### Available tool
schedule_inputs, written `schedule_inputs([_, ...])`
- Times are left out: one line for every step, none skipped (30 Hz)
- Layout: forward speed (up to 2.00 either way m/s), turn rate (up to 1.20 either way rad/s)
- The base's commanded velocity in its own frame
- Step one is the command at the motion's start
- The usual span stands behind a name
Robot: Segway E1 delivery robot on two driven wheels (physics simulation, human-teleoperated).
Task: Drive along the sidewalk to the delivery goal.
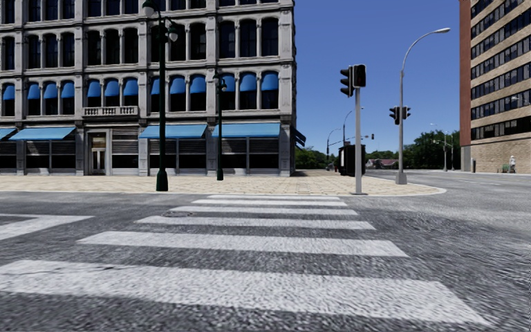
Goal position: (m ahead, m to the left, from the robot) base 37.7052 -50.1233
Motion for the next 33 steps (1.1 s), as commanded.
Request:
schedule_inputs([1.07, 0.14])
schedule_inputs([1.09, 0.14])
schedule_inputs([1.1, 0.14])
schedule_inputs([1.12, 0.14])
schedule_inputs([1.12, 0.14])
schedule_inputs([1.14, 0.14])
schedule_inputs([1.17, 0.14])
schedule_inputs([1.26, 0.14])
schedule_inputs([1.26, 0.14])
schedule_inputs([1.43, 0.1])
schedule_inputs([1.73, 0.01])
schedule_inputs([2.0, 0.0])
schedule_inputs([2.0, 0.0])
schedule_inputs([2.0, 0.0])
schedule_inputs([2.0, 0.0])
schedule_inputs([2.0, 0.0])
schedule_inputs([2.0, 0.0])
schedule_inputs([2.0, 0.0])
schedule_inputs([2.0, 0.0])
schedule_inputs([2.0, 0.0])
schedule_inputs([2.0, 0.0])
schedule_inputs([2.0, 0.0])
schedule_inputs([2.0, 0.0])
schedule_inputs([2.0, 0.0])
schedule_inputs([2.0, 0.0])
schedule_inputs([2.0, 0.0])
schedule_inputs([2.0, 0.0])
schedule_inputs([2.0, 0.0])
schedule_inputs([2.0, 0.0])
schedule_inputs([2.0, 0.0])
schedule_inputs([2.0, 0.0])
schedule_inputs([2.0, 0.0])
schedule_inputs([2.0, 0.0])
